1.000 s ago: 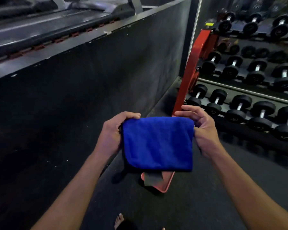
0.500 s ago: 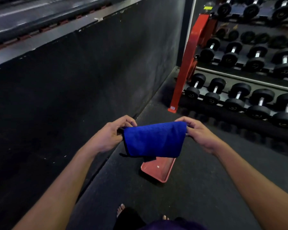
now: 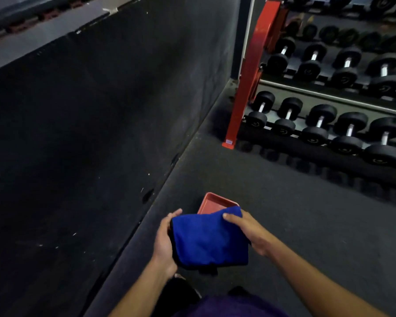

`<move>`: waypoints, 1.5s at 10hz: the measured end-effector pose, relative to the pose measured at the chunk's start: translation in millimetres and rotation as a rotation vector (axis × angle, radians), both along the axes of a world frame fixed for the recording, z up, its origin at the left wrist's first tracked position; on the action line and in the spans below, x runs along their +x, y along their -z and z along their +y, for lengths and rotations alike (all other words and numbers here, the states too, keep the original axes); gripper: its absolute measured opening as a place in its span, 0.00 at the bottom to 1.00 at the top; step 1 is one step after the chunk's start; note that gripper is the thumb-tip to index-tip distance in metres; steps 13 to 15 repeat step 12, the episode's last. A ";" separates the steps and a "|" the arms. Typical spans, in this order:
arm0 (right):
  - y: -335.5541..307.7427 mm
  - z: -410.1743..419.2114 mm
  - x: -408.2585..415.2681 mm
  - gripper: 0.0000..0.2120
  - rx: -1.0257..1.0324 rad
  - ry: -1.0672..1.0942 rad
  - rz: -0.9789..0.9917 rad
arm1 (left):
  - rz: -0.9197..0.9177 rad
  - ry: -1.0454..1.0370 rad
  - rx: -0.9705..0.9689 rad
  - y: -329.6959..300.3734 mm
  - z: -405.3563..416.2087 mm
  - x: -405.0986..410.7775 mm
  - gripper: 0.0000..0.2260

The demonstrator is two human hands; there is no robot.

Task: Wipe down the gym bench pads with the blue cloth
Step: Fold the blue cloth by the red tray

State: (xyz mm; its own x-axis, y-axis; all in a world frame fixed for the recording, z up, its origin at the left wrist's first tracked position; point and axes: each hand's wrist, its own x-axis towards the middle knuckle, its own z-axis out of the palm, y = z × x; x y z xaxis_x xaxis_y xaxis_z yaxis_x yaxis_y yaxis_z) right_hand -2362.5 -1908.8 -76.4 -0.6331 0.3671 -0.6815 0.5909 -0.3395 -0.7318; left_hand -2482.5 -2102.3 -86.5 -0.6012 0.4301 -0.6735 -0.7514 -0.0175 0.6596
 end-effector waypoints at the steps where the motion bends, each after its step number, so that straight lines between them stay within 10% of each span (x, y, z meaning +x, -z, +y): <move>1: 0.8 14.9 -20.3 0.15 0.112 -0.018 -0.034 | 0.066 0.237 -0.046 15.4 -0.7 -29.1 0.24; 4: 40.8 68.5 -55.8 0.11 0.205 -0.136 -0.125 | -0.132 0.087 -0.164 68.9 42.5 -27.5 0.15; 6: 94.3 126.4 -75.1 0.23 0.141 -0.506 -0.264 | -0.116 0.140 -0.411 116.0 90.3 -10.1 0.29; 8: 227.1 184.9 -111.3 0.23 0.322 -0.706 -0.287 | -0.231 -0.036 -0.201 227.9 136.5 6.4 0.16; 12: 535.5 203.7 -176.4 0.19 0.441 -0.980 -0.329 | -0.409 -0.170 -0.477 539.8 177.7 -2.8 0.21; 15: 535.5 203.7 -176.4 0.19 0.441 -0.980 -0.329 | -0.409 -0.170 -0.477 539.8 177.7 -2.8 0.21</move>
